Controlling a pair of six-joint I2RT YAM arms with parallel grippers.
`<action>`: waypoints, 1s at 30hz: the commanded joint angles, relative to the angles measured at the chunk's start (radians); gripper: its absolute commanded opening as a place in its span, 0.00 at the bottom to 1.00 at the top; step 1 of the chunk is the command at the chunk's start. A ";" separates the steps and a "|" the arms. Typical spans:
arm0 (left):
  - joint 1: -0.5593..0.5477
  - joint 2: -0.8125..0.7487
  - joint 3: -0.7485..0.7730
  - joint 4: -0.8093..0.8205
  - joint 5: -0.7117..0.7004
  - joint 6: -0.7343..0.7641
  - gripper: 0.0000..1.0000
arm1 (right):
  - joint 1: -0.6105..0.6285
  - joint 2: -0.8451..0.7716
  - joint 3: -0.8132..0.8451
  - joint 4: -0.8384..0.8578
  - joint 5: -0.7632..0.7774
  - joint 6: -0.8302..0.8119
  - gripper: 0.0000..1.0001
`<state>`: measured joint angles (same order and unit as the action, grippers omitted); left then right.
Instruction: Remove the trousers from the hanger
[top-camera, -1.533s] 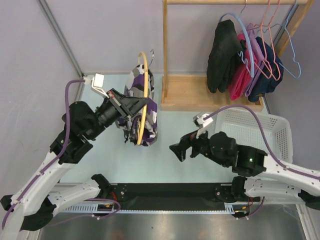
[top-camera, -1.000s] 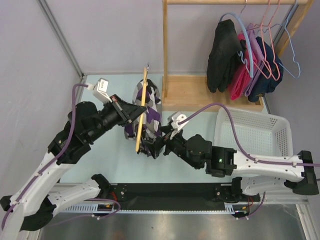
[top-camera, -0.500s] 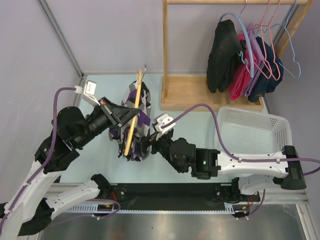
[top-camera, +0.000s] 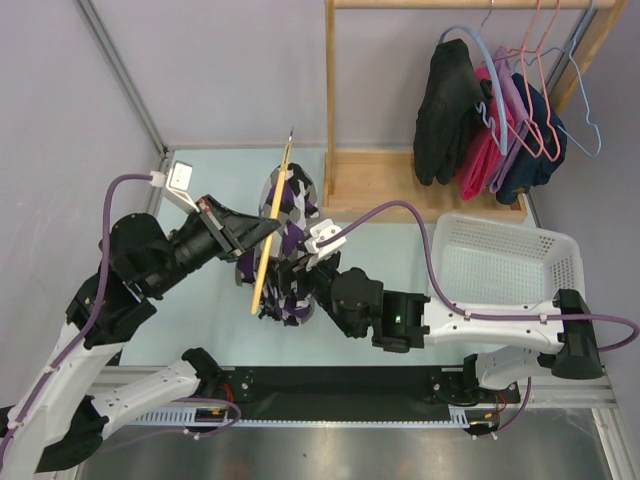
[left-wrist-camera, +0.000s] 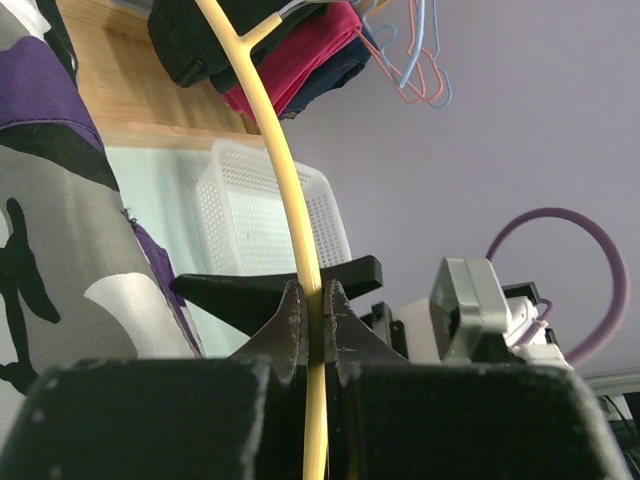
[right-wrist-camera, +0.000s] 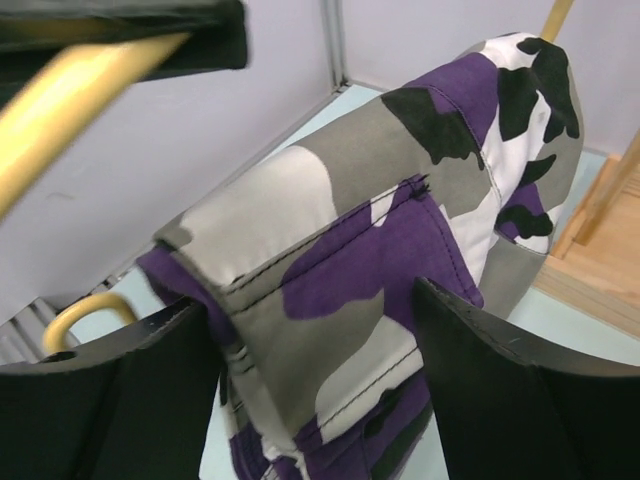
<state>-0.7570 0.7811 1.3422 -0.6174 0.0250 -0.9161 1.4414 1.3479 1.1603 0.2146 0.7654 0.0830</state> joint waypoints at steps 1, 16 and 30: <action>-0.004 -0.036 0.101 0.231 0.029 0.010 0.00 | -0.026 0.016 0.049 0.054 0.051 0.011 0.73; -0.004 -0.054 0.104 0.223 0.032 0.002 0.00 | -0.007 0.184 0.139 0.195 0.303 -0.127 0.49; -0.004 -0.075 0.103 0.205 0.029 0.005 0.00 | -0.058 0.241 0.111 0.420 0.296 -0.230 0.52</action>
<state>-0.7429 0.7631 1.3506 -0.6132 -0.0597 -0.8921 1.4467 1.5852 1.2598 0.5571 1.0145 -0.0895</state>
